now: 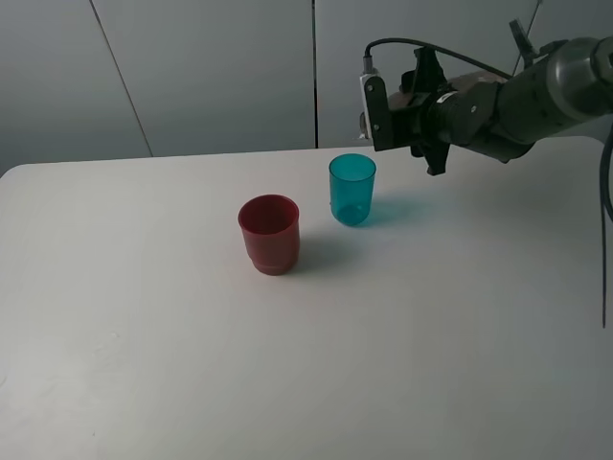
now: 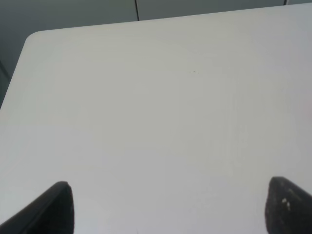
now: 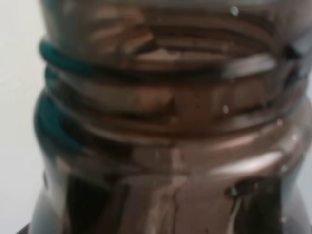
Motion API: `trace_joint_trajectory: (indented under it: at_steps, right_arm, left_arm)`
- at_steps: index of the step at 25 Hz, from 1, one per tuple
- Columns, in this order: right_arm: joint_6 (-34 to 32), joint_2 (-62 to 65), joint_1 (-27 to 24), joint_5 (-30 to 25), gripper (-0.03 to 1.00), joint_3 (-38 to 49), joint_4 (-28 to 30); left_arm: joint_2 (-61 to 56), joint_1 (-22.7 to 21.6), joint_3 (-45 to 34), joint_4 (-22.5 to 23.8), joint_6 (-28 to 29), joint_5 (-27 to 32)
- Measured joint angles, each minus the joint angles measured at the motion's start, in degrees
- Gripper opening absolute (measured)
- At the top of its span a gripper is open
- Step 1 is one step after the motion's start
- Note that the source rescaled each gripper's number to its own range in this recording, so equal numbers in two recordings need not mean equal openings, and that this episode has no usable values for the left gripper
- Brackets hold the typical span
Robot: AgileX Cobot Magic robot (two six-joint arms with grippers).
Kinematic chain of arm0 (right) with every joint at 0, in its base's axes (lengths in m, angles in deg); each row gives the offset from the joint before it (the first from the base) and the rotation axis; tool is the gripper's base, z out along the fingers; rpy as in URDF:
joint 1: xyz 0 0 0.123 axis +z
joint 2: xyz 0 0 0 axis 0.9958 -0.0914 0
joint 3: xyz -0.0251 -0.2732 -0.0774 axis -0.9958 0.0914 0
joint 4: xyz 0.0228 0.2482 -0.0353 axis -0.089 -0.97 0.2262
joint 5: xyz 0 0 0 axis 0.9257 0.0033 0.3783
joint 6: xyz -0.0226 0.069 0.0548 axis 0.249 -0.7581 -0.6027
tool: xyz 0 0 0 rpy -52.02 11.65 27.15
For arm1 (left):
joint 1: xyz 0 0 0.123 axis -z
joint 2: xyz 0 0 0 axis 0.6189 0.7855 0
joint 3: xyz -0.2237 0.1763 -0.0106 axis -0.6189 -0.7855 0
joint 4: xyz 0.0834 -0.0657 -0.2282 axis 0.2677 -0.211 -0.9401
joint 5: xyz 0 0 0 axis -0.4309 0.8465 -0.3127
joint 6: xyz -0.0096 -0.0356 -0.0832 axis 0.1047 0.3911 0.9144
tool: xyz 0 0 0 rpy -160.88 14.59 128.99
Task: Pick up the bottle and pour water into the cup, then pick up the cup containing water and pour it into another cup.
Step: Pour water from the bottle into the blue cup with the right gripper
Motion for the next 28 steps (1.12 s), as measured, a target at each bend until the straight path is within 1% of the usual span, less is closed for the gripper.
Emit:
trace_joint_trajectory:
  at_steps: [6, 15, 19, 28]
  right_arm:
    - [0.14, 0.00, 0.00, 0.00, 0.04, 0.00, 4.54]
    - [0.66, 0.00, 0.00, 0.61, 0.04, 0.00, 5.77]
    - [0.66, -0.09, 0.00, 2.48, 0.04, 0.00, 6.14]
    - [0.75, -0.09, 0.00, 4.85, 0.04, 0.00, 6.14]
  left_arm:
    - [0.00, 0.00, 0.00, 0.00, 0.00, 0.00]
    - [0.00, 0.00, 0.00, 0.00, 0.00, 0.00]
    - [0.00, 0.00, 0.00, 0.00, 0.00, 0.00]
    - [0.00, 0.00, 0.00, 0.00, 0.00, 0.00]
